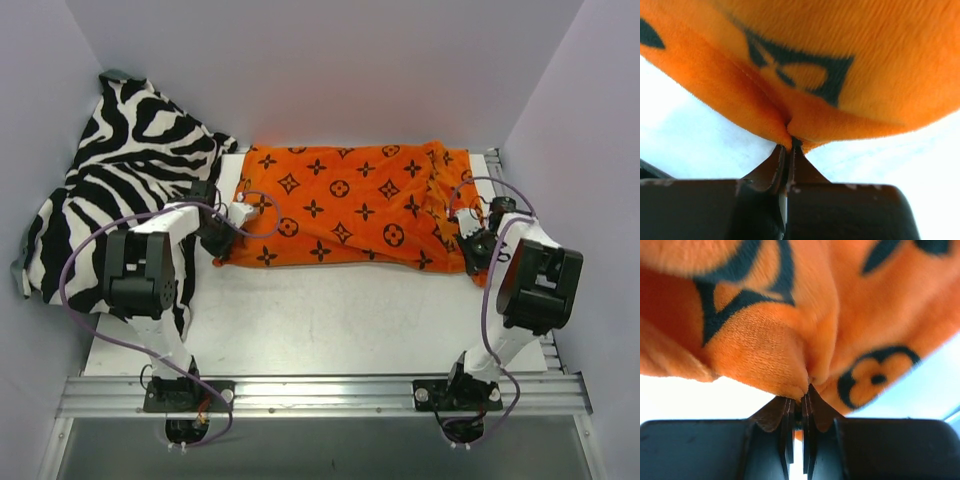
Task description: Put the pillow into the pillowcase
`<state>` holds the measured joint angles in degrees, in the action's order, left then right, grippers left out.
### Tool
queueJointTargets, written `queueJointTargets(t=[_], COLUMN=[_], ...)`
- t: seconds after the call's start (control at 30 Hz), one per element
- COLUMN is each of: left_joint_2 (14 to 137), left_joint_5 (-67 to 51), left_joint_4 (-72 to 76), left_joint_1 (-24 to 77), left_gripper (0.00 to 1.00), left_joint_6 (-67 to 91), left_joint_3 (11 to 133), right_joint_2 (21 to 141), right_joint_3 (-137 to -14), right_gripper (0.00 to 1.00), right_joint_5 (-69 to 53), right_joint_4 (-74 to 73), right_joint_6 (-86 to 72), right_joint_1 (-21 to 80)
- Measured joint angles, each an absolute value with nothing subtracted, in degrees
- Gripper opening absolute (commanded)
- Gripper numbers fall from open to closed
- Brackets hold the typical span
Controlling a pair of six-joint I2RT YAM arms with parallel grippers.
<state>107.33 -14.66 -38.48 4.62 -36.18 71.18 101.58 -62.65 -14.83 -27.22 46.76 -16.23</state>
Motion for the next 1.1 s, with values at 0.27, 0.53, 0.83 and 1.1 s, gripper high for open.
queueJointTargets(t=[0.27, 0.53, 0.83, 1.1], left_joint_2=[98.2, 74.8, 54.2, 59.3], left_joint_5=[-23.0, -26.7, -21.6, -21.3], left_joint_4=[-42.2, -35.2, -24.1, -17.3], left_joint_1=[-2.3, -3.5, -4.3, -4.3], left_gripper=[0.00, 0.00, 0.00, 0.00], left_joint_6=[-26.3, -12.6, -2.0, -0.2], left_joint_3=[77.2, 80.5, 82.1, 82.3], right_joint_2=[87.4, 71.1, 57.4, 65.5], right_joint_3=[-69.6, -81.1, -91.1, -95.0], right_gripper=[0.00, 0.00, 0.00, 0.00], right_joint_5=[-24.4, -34.7, -42.0, -41.3], right_joint_4=[-31.2, -32.0, -26.4, -22.0], right_joint_6=[36.4, 24.8, 10.8, 7.9], right_joint_1=[-25.2, -32.6, -48.9, -42.5])
